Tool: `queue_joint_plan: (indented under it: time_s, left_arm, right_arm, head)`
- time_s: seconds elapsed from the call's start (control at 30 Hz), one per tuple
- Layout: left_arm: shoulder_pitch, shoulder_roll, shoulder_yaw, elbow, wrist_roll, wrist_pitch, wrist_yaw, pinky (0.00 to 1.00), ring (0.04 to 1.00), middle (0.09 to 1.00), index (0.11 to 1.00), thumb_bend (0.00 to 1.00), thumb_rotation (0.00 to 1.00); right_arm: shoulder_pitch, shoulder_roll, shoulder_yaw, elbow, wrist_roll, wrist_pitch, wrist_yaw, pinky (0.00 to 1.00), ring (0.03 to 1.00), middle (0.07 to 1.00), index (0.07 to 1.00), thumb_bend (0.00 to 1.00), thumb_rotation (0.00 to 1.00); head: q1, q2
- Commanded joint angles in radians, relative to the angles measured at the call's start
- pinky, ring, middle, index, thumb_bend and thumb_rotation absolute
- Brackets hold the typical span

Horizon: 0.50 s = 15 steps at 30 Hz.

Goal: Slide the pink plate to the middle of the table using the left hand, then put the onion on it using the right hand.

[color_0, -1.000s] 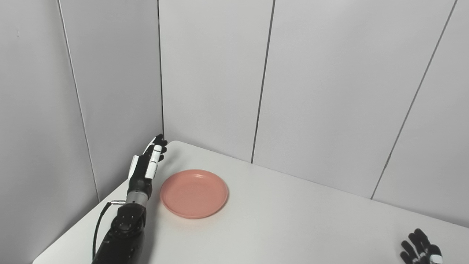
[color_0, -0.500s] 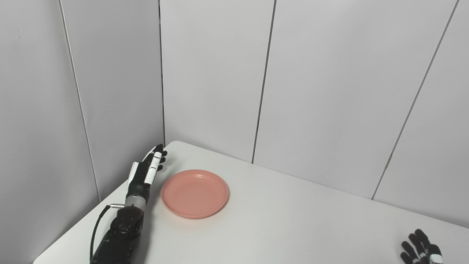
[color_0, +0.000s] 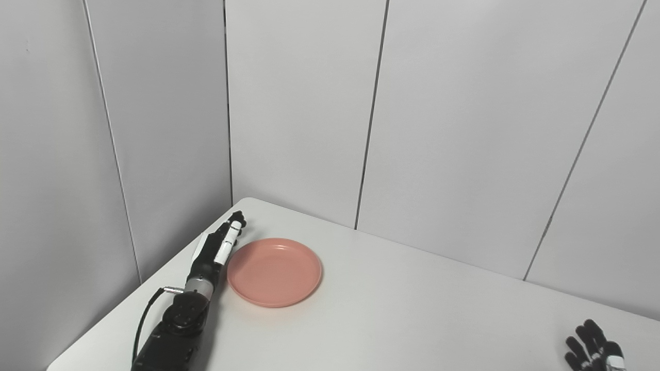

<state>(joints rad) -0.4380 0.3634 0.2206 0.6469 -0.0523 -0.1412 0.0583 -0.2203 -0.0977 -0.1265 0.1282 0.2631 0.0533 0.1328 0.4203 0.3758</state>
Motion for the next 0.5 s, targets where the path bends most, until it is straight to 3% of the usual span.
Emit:
queue_joint_plan:
  time_s: [0.0,0.23,0.47]
  left_arm:
    - [-0.046,0.011,-0.002,-0.033,-0.014,0.004,-0.014,0.89,0.913,0.91,0.89,0.5,1.0]
    - [-0.044,0.01,-0.045,-0.02,0.032,-0.038,-0.016,0.88,0.886,0.897,0.918,0.49,1.0]
    - [-0.036,-0.007,-0.058,-0.043,0.011,-0.028,-0.037,0.93,0.901,0.886,0.892,0.5,1.0]
  right_arm:
    - [-0.031,0.0,0.001,-0.036,0.004,0.0,-0.001,1.0,0.969,0.968,0.963,0.42,0.89]
    - [-0.03,0.001,0.0,-0.044,0.005,0.005,-0.003,0.99,0.967,0.963,0.958,0.41,0.9]
    - [-0.031,0.002,0.001,-0.044,0.003,0.005,-0.004,1.0,0.97,0.967,0.962,0.43,0.9]
  head:
    - [-0.001,0.0]
    - [-0.002,0.002]
    - [-0.004,0.003]
